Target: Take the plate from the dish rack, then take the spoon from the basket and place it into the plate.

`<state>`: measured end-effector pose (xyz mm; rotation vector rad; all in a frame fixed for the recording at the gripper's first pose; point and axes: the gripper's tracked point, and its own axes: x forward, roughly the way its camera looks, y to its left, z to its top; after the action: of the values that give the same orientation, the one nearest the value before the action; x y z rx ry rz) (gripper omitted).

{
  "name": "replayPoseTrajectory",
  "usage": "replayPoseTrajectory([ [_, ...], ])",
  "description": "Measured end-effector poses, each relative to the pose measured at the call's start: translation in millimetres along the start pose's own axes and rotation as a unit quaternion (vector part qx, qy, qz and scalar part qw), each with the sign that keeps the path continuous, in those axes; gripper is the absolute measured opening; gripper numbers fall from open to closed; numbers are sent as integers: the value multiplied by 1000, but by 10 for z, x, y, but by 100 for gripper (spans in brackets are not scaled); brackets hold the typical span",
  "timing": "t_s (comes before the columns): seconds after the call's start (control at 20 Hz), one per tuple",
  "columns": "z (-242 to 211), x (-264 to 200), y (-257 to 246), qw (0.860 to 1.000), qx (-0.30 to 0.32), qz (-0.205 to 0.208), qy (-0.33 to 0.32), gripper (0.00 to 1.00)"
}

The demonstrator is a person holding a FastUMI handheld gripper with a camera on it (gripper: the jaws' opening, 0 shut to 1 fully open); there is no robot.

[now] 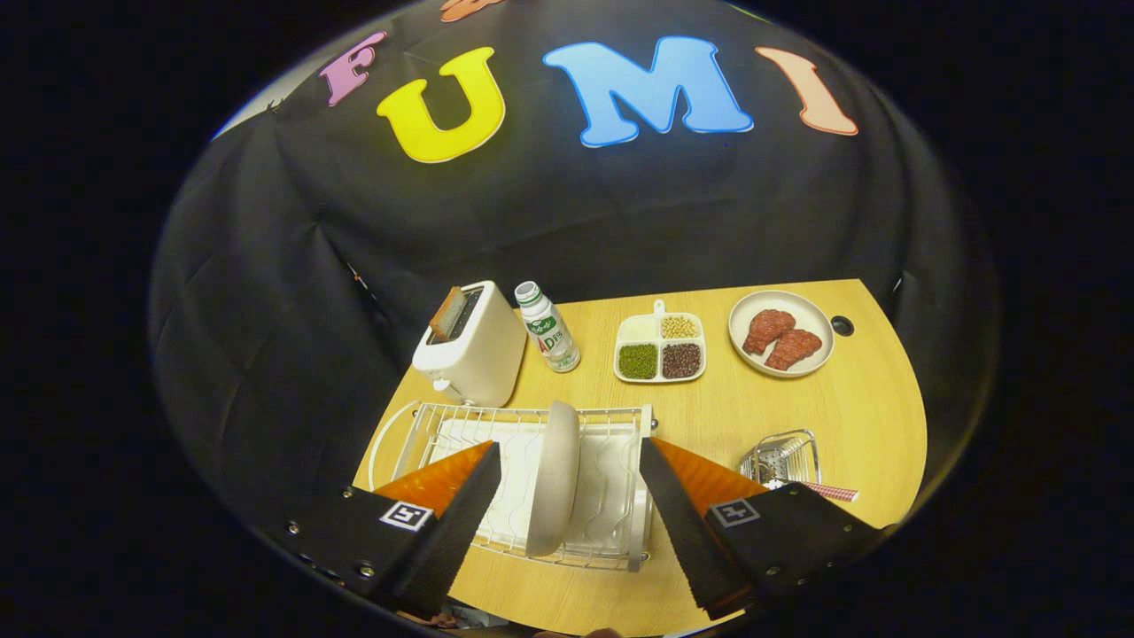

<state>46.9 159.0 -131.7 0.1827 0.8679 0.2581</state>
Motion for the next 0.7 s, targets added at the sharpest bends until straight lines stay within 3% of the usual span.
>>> replayPoseTrajectory([
  [0.7, -377, 743, -9, 987, -10, -62, 146, 98],
])
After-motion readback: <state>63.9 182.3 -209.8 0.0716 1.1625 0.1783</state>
